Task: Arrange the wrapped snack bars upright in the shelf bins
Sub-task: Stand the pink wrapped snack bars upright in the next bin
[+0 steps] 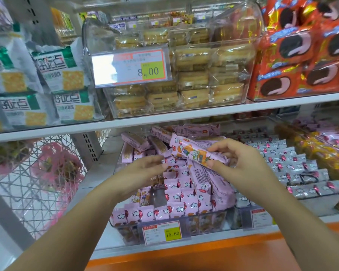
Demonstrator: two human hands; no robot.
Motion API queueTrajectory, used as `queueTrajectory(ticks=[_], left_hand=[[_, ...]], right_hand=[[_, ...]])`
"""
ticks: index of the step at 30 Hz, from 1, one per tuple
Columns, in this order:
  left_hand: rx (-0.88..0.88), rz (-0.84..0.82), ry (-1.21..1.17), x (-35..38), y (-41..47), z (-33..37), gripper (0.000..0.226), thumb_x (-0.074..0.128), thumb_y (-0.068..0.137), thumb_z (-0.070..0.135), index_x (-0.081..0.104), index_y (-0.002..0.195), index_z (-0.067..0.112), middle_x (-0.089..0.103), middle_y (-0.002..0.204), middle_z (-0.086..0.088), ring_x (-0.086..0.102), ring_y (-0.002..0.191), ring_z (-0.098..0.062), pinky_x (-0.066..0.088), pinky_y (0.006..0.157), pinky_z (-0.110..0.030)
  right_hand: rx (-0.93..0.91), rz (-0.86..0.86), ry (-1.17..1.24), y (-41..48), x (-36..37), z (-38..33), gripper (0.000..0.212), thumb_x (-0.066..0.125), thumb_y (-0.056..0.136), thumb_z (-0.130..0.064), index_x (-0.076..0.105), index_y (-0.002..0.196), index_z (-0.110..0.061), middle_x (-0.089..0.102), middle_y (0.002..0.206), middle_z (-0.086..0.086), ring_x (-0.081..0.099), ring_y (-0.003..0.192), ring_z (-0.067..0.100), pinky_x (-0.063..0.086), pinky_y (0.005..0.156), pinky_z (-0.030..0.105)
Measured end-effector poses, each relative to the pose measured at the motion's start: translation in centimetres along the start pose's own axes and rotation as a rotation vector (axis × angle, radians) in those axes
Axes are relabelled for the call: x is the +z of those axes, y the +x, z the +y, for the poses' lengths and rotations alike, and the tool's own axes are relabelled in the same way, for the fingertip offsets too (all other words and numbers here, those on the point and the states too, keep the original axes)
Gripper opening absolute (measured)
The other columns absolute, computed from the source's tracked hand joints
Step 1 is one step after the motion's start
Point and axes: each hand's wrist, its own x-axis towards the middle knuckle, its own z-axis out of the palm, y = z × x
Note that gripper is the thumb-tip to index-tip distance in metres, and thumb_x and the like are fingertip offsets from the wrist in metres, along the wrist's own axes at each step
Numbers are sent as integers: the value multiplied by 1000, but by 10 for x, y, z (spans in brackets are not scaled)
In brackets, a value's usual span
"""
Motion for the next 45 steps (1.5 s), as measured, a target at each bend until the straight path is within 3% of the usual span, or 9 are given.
queueTrajectory(ticks=[10, 17, 20, 26, 29, 30, 33, 38, 45], left_hand=[[372, 101, -389, 12, -29, 20, 37, 62, 73, 20, 57, 109, 15, 67, 102, -8, 69, 88, -20, 58, 72, -29], [343, 411, 192, -20, -16, 5, 20, 65, 87, 21, 51, 101, 22, 65, 107, 10, 69, 86, -10, 55, 79, -33], [268, 414, 489, -2, -3, -1, 23, 63, 89, 27, 45, 105, 27, 55, 100, 16, 62, 75, -3, 44, 61, -16], [7, 203, 311, 15, 24, -8, 27, 58, 92, 29, 47, 116, 21, 61, 95, 2, 62, 83, -22, 52, 84, -40], [-108, 102, 152, 20, 27, -4, 36, 54, 94, 34, 47, 125, 17, 62, 94, -5, 50, 74, -14, 49, 71, -27], [-140, 70, 143, 21, 28, -5, 44, 54, 94, 35, 43, 132, 18, 55, 124, -9, 49, 76, -12, 47, 66, -22], [-227, -58, 120, 22, 29, -7, 69, 59, 91, 34, 23, 147, 14, 49, 107, 6, 51, 81, -4, 48, 59, -13], [-272, -248, 70, 12, 27, -7, 103, 70, 76, 33, 1, 151, 14, 16, 155, -17, 35, 135, -27, 49, 84, -17], [-246, -226, 414, 17, 28, -2, 95, 62, 85, 41, -2, 151, 16, 15, 157, -10, 50, 111, -11, 45, 65, -2]], right_hand=[[-66, -91, 98, -2, 25, -11, 22, 72, 80, -20, 62, 86, -39, 65, 91, -25, 60, 88, -4, 48, 76, 10], [-19, 21, 68, 1, 8, -3, 20, 66, 85, -17, 63, 91, -36, 65, 97, -17, 58, 91, -6, 46, 86, 19], [2, 25, 52, -1, 5, -2, 16, 66, 85, -16, 64, 89, -32, 65, 94, -17, 59, 87, -6, 49, 84, 24], [26, -25, 18, 0, 2, 6, 15, 65, 86, -17, 64, 89, -31, 64, 93, -18, 58, 84, -8, 48, 75, 15], [51, -32, 29, 1, -1, 11, 13, 65, 86, -17, 65, 90, -30, 65, 92, -14, 59, 82, -5, 50, 77, 20], [52, -33, 28, 1, -1, 12, 13, 66, 86, -17, 65, 90, -30, 65, 91, -15, 59, 82, -6, 49, 78, 20], [51, -30, 22, 1, -2, 13, 12, 66, 85, -17, 66, 90, -28, 66, 89, -16, 59, 81, -7, 48, 75, 18], [55, -100, -9, 1, -4, 15, 14, 68, 84, -17, 66, 90, -29, 67, 93, -15, 60, 83, -4, 52, 75, 18], [51, -180, -92, 1, -3, 16, 16, 68, 85, -22, 63, 91, -36, 62, 96, -26, 54, 91, -14, 43, 80, 11]])
